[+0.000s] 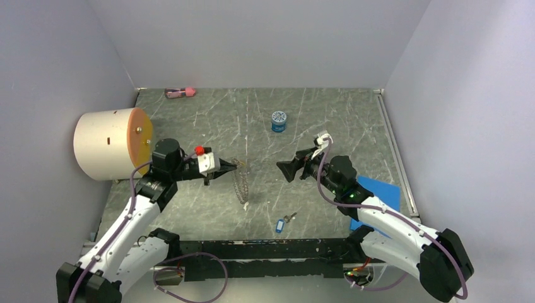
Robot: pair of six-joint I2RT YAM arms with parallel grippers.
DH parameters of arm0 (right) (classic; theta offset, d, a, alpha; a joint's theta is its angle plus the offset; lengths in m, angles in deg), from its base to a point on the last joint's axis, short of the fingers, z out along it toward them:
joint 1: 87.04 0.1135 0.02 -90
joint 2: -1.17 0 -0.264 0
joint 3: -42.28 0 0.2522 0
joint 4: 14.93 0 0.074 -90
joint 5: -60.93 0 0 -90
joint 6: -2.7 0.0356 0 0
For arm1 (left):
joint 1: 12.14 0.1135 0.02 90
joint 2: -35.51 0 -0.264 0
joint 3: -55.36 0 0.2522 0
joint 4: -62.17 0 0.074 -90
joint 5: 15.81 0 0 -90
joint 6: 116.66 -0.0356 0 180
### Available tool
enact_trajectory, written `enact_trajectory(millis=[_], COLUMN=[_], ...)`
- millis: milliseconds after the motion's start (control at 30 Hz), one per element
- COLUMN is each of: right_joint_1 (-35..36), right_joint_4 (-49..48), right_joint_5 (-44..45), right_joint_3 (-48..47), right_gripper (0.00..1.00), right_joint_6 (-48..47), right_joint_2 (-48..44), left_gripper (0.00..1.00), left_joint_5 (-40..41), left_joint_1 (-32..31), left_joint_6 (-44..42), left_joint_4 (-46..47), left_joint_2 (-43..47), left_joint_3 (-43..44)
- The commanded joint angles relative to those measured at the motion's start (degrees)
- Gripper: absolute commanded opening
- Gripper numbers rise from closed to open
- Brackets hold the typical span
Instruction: Put the keys on the keyring
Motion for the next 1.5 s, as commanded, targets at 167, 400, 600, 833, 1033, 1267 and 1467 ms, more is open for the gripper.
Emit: enact_trajectory(millis=[167,400,600,833,1033,1267,1467], right_joint_1=[-0.5,-0.75,-0.91,-0.91,2.44,5.93,6.07], right_joint_4=[22.25,31.43,36.56,39.73,36.02,40.66,38.83], right_joint_5=[8.12,10.31,9.06,0.66,-5.04,-5.84,-6.58], right_joint_3=[-5.79,-5.71,-3.84,-0.38,4.45,2.94,0.54], right_gripper=[0.99,0.99,0.99,0.98,0.93,0.9,0.91], right_joint_6=[13.44,19.47,26.3,35.8,40.56,44.41,42.83], right_joint_2=[2.77,3.06,0.95,-0.56,1.7,5.36,8.92], left_gripper=[0.03,0.03,0.02,0.03,0.03,0.03,0.03], left_joint_5=[2.32,5.08,2.36,0.5,1.5,1.65,3.56], left_joint_1=[-0.2,-0.2,-0.2,-0.2,-0.19,-0.19,-0.11], left_joint_6=[36.0,40.88,38.53,35.34,29.13,28.32,26.22], left_joint_4=[30.91,33.98,27.43,18.75,9.14,8.32,6.13], left_joint_2=[-2.1,-0.56,-0.9,-0.6,1.72,2.47,3.19], left_joint_3=[-7.3,-9.53,-5.9,-2.95,-1.36,-1.7,-1.09])
